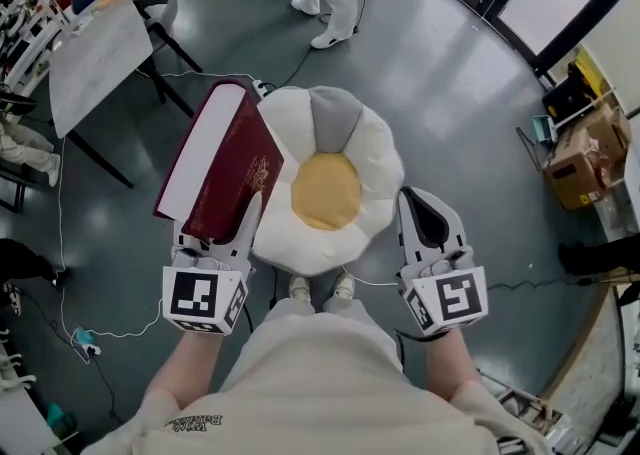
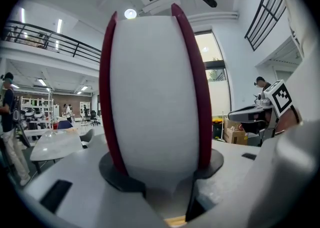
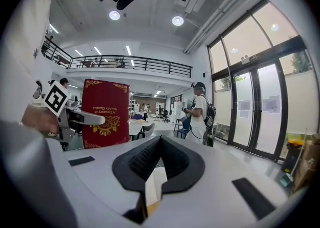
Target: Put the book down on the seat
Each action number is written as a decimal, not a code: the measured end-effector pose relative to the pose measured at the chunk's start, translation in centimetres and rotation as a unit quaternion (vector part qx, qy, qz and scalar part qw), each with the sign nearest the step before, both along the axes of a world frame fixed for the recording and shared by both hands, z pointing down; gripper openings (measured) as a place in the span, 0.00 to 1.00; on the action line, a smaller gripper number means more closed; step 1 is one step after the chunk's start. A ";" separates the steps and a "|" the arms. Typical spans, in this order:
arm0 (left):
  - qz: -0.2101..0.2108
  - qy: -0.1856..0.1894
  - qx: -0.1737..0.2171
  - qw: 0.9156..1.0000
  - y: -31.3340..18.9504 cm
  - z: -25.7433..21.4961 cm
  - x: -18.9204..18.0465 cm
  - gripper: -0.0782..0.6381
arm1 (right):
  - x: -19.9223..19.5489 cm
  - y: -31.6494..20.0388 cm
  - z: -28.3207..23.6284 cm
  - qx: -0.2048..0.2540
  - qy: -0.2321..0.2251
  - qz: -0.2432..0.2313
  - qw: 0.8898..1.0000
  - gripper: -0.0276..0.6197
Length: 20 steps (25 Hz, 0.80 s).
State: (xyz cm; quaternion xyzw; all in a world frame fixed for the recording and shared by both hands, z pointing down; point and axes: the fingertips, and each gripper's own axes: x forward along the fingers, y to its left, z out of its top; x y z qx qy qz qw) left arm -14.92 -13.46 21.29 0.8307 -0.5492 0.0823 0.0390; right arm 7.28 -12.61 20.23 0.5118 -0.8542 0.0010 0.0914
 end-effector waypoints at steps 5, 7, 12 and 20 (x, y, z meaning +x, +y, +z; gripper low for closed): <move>0.005 0.028 -0.011 1.000 -1.1 1.1 1.3 0.43 | 0.8 -0.5 0.9 -0.010 -0.006 -0.002 1.000 0.04; 0.008 0.036 -0.012 0.999 -1.7 1.6 1.9 0.43 | 0.8 -1.0 1.4 -0.013 -0.006 -0.004 1.000 0.04; 0.011 0.037 -0.030 0.999 -3.0 5.2 1.7 0.43 | -0.6 -1.9 3.8 -0.019 -0.005 -0.012 1.000 0.04; 0.004 0.028 -0.070 0.997 -8.9 14.6 4.9 0.43 | 1.6 -6.9 11.2 -0.040 0.015 -0.019 0.999 0.04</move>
